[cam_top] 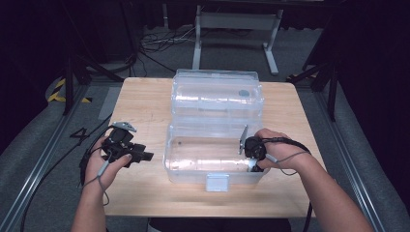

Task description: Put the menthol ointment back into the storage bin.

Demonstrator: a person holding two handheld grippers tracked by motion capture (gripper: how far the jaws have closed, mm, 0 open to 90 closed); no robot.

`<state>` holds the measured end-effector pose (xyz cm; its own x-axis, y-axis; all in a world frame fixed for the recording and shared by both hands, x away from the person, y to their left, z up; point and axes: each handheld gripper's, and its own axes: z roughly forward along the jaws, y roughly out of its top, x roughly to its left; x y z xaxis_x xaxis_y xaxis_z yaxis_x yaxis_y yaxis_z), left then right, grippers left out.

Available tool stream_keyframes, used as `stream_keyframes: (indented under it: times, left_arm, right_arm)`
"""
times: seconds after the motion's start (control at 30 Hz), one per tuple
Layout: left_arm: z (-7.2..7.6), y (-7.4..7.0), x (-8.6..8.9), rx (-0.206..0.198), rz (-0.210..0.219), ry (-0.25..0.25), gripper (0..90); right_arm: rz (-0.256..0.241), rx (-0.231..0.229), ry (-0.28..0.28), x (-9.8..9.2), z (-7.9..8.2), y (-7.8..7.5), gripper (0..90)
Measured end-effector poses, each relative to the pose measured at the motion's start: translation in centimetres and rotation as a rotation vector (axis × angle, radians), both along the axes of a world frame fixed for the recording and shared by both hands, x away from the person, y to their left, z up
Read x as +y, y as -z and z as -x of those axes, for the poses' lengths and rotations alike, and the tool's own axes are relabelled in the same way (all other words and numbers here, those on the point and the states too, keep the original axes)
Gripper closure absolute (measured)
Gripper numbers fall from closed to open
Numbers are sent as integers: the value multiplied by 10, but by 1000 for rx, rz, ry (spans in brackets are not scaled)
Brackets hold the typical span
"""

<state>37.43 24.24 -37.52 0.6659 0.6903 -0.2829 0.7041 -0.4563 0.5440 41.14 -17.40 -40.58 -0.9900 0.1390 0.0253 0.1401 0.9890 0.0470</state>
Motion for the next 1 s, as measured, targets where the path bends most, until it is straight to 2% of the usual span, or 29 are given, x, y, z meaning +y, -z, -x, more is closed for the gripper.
stream_keyframes:
  times: [0.43, 0.77, 1.0]
  left_arm:
    - [0, 0, 1, -2, 0, 3, 472]
    - [0, 0, 0, 1, 0, 1, 471]
    - [-2, -3, -4, -7, 2, 19, 471]
  right_arm:
    - [-2, 15, 7, -1, -1, 0, 501]
    - [-18, 24, 10, -3, 1, -2, 460]
    - [-73, 6, 22, -9, 3, -13, 454]
